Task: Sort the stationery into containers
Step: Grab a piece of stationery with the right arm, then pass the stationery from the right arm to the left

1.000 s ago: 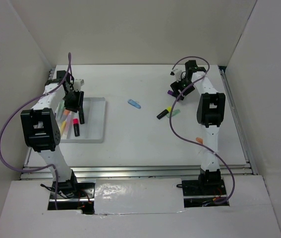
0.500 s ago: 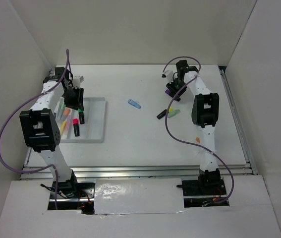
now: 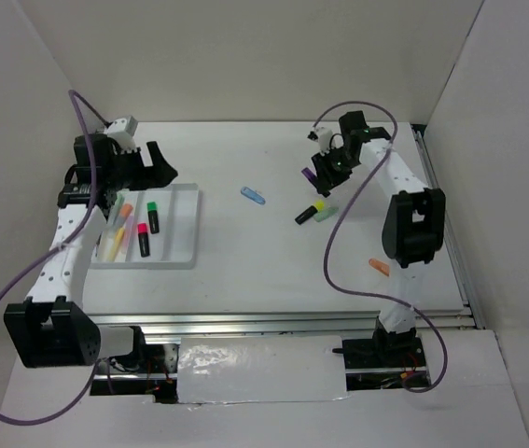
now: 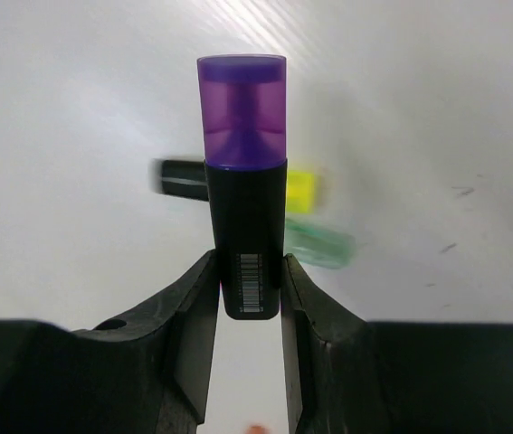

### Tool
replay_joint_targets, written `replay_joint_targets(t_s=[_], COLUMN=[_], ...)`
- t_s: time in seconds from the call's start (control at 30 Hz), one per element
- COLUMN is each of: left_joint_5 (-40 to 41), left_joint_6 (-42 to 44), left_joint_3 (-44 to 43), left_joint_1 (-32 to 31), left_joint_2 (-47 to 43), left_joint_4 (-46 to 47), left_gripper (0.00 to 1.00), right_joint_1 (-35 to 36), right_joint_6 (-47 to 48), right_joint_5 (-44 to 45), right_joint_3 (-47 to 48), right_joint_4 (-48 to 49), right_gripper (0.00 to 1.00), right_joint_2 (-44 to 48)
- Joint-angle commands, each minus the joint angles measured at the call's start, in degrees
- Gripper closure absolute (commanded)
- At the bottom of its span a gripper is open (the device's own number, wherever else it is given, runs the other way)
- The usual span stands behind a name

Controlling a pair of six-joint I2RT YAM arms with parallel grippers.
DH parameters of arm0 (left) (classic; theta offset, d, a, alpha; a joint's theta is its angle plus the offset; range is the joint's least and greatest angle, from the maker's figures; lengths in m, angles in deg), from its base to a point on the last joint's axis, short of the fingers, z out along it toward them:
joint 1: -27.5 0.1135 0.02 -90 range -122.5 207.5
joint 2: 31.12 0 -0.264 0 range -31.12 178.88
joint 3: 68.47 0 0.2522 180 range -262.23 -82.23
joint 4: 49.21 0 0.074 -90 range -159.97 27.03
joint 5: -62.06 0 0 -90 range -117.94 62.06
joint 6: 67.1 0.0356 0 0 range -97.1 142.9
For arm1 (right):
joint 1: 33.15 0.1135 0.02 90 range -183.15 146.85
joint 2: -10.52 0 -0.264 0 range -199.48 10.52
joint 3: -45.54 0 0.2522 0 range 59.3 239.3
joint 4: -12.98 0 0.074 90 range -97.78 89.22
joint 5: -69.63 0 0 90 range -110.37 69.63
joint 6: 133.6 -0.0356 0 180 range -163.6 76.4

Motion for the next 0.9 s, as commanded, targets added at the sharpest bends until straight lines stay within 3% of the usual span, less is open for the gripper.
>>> replay_joint_targets(t_s=[0.0,0.13,0.33,0.5,0.63,0.87], left_joint_5=[-6.3,-7.1,-5.7,-4.8,-5.5,-7.1], left_joint_6=[-9.1,-13.9,-20.9,-23.2,-24.8,-28.0], left_joint_3=[3.5,2.8,3.8,3.0,3.9,8.7], left_joint_1=[-4.9,-12.9,-20.3,-22.8,-23.3,-24.0], left_joint_2=[-4.0,-2.9,-0.5,3.4,6.0,7.1], left_joint_4=[15.0,17.9,26.3,27.3,28.1,31.1], left_gripper=[0.01,0.01,0.01,0.01,0.13,0.21], right_joint_1=[4.7,11.6,20.4,23.9,25.6,27.3], right_joint_6=[-11.3,-21.0,-27.3,-28.9,-29.5,-31.6], right_joint_5=[-11.2,-11.2,-8.3,-9.0,-8.4,-8.7], right_joint_3=[-7.0,-15.0,-14.4,-12.6,-11.5,-9.7], right_joint_4=[9.3,16.8,23.4,23.2,23.4,23.7], right_gripper=[1.00,1.00,1.00,1.00,1.00,1.00], right_joint_2=[16.9,23.8,23.8,22.5,21.8,20.1])
